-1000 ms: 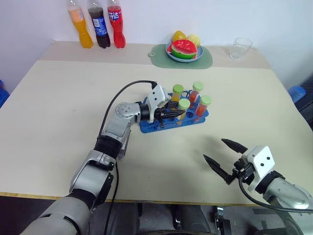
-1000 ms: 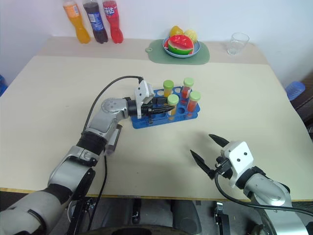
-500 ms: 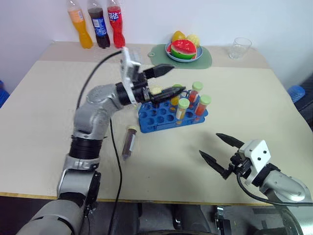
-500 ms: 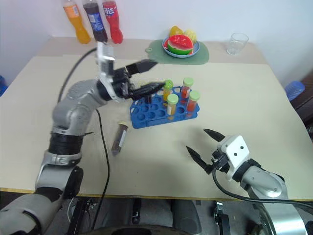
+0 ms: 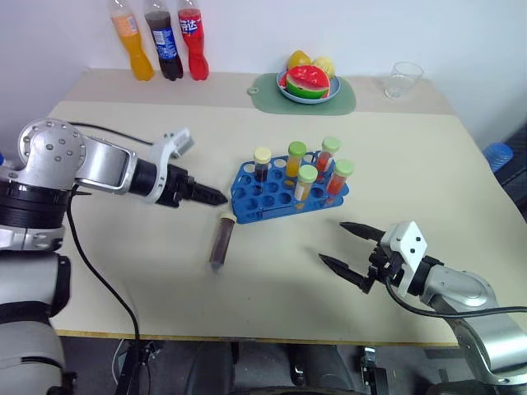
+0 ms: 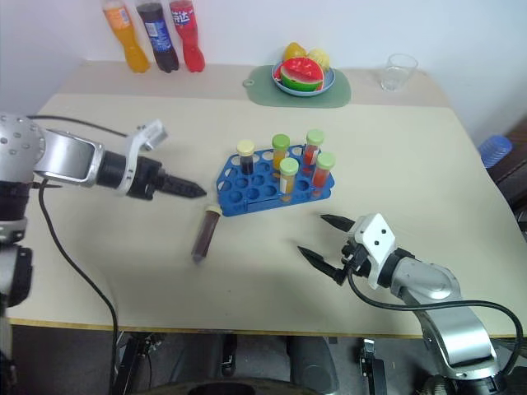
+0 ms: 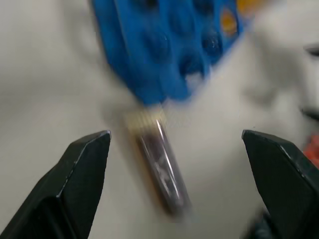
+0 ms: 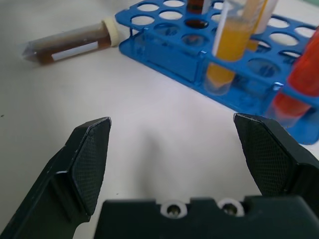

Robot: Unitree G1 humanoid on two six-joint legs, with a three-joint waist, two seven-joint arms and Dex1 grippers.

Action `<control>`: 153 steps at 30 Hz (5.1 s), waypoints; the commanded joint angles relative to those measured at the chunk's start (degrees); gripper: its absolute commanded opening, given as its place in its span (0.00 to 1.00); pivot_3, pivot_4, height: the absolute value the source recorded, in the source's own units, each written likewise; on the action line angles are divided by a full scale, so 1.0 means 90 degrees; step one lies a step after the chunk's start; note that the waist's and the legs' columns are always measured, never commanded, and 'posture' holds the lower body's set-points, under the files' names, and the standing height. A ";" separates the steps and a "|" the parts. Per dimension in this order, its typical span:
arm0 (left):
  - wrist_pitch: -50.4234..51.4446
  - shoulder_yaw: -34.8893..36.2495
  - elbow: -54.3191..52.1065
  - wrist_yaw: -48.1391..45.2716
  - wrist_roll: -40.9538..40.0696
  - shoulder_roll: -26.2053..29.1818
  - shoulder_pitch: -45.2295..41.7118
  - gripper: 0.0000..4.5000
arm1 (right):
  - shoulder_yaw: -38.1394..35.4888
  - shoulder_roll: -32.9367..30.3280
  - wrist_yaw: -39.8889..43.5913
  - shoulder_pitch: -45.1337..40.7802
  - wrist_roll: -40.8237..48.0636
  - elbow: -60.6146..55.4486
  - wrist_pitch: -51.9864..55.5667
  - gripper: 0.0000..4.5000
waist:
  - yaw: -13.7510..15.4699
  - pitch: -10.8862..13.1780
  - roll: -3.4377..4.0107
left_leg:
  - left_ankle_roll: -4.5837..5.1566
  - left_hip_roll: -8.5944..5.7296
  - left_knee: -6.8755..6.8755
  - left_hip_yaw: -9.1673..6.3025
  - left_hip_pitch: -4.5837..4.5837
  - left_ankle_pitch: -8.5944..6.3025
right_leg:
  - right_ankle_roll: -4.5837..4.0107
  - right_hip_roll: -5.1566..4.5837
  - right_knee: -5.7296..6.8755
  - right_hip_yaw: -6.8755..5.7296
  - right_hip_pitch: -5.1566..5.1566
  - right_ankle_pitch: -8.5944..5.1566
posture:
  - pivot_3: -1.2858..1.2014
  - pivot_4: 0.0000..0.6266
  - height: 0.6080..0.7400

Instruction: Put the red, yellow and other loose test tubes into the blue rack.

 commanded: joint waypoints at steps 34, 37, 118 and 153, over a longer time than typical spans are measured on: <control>0.0051 -0.2009 0.2924 0.3947 -0.0829 -0.2570 -0.1336 0.46 | -0.0621 -0.0471 0.0392 0.1741 0.0117 -0.1471 -0.0714 0.97 | 0.0034 -0.0016 0.0010 | -0.0003 -0.0024 0.0014 -0.0005 0.0009 0.0001 | -0.0018 -0.0012 -0.0020 0.0002 0.0029 -0.0009 | 0.52 0.24 1.00; 0.0051 -0.2064 0.2778 0.3921 -0.0989 -0.2473 -0.1323 0.18 | -0.0622 -0.0486 0.0423 0.1641 0.0119 -0.1377 -0.0738 0.97 | 0.0030 -0.0015 0.0010 | -0.0003 -0.0025 0.0012 -0.0007 0.0004 0.0001 | -0.0018 -0.0012 -0.0024 0.0002 0.0027 -0.0009 | 0.52 0.24 1.00; -0.9378 0.1278 0.0270 -0.4363 0.7029 -0.4006 0.2603 0.17 | -0.0103 -0.0092 -0.0236 0.0610 -0.0254 -0.0642 -0.0752 0.97 | 0.0155 -0.0017 0.0016 | -0.0005 -0.0017 0.0010 0.0003 0.0004 0.0003 | -0.0017 -0.0001 -0.0030 0.0005 0.0027 -0.0005 | 0.52 0.24 1.00; -0.9064 0.2275 -0.1542 -0.4352 0.6366 -0.3460 0.3822 0.99 | -0.0605 0.0193 -0.0815 0.0636 -0.0237 -0.0236 -0.0644 0.97 | 0.0007 -0.0022 0.0023 | -0.0002 -0.0012 0.0007 0.0000 0.0001 0.0002 | -0.0017 0.0001 -0.0027 0.0004 0.0022 -0.0005 | 0.52 0.24 1.00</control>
